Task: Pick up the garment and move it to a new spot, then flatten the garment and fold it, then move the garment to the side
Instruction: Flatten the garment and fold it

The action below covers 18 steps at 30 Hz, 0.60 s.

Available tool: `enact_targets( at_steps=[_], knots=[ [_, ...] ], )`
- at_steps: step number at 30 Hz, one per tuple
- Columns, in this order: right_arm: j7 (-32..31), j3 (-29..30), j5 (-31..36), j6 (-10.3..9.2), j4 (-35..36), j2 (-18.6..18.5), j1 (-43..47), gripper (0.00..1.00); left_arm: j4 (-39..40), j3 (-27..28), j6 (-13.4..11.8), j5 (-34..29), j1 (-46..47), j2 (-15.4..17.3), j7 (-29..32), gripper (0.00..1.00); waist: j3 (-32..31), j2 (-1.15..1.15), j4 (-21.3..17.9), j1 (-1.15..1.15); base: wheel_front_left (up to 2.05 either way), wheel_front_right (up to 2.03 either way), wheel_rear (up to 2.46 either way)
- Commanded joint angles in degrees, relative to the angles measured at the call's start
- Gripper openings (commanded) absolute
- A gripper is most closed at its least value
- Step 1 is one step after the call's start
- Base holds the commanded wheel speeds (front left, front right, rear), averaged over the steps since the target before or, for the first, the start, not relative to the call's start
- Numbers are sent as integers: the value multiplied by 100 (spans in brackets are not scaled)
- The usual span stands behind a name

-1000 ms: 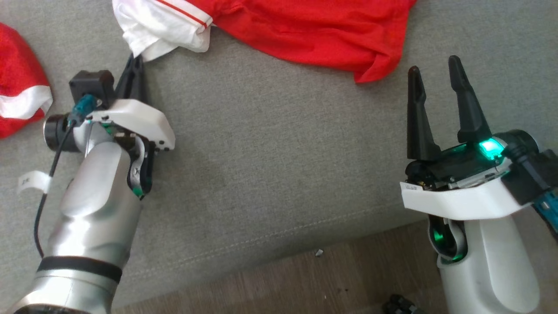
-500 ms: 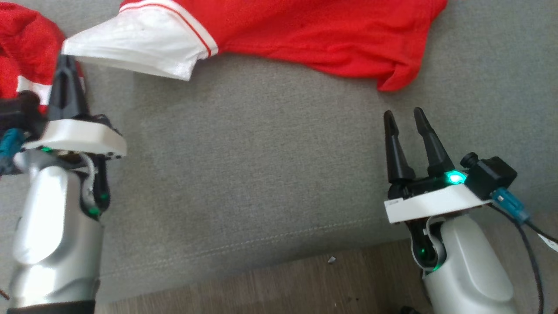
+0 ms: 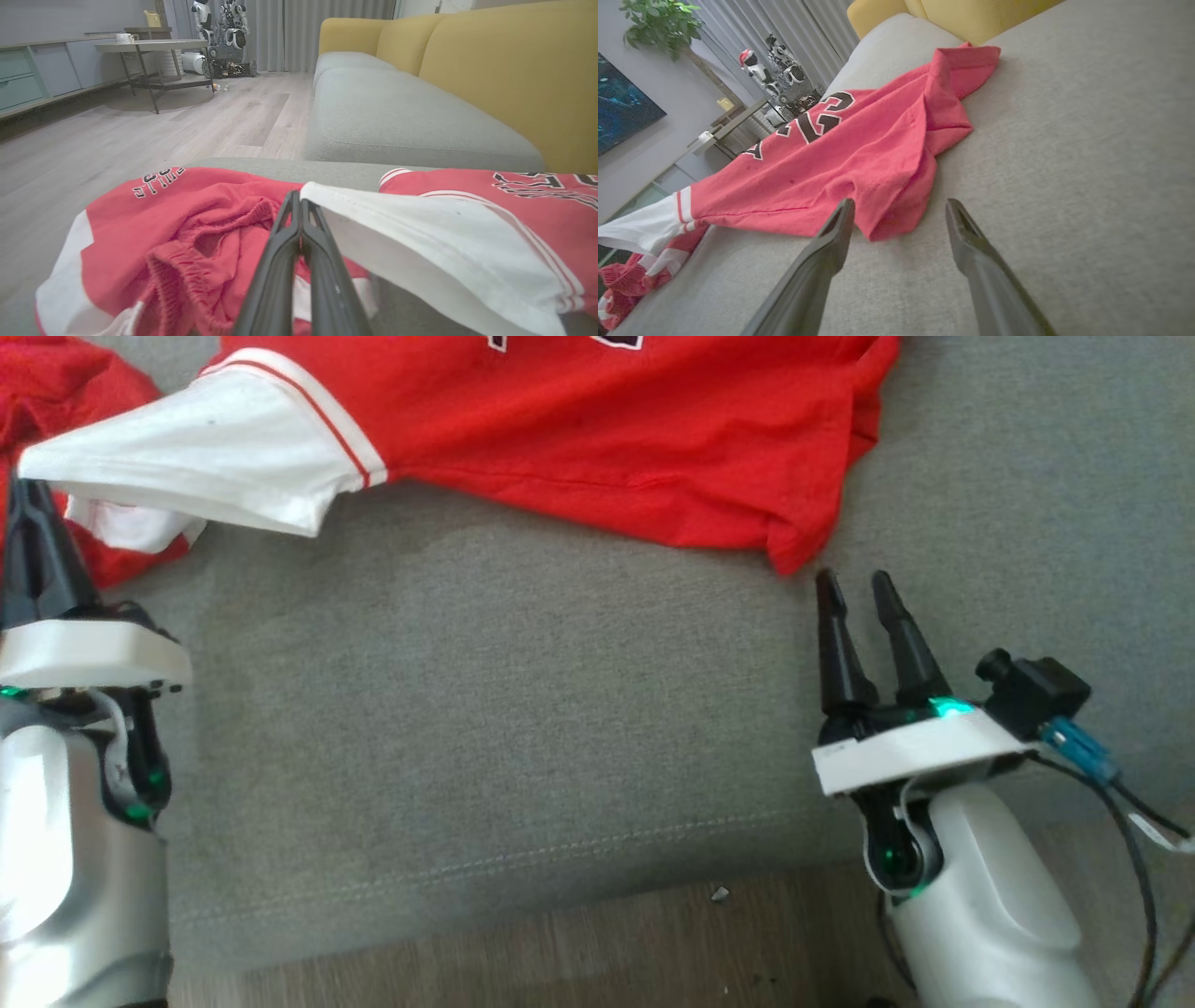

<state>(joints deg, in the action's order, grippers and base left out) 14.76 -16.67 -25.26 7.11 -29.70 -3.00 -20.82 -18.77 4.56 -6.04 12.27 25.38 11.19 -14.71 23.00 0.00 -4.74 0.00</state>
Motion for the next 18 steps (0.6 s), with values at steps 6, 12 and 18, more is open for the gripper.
enact_targets(
  at_steps=[6, 12, 18],
  knots=[
    [24, -548, -917, 37, -53, 13, -473, 100, 188, 321, -80, -414, 9, 383, -29, 0, 81, 0, 75, 0, 0, 0, 0],
    [-203, -855, -1305, 37, -660, -39, -1056, 100, 144, 439, -44, -458, 9, 360, -29, 0, 113, 0, 125, 0, 0, 0, 0],
    [-390, -1056, -1654, 37, -1037, -199, -1372, 100, 86, 489, -1, -502, 47, 270, -29, 0, 125, 0, 214, 0, 0, 0, 0]
  ],
)
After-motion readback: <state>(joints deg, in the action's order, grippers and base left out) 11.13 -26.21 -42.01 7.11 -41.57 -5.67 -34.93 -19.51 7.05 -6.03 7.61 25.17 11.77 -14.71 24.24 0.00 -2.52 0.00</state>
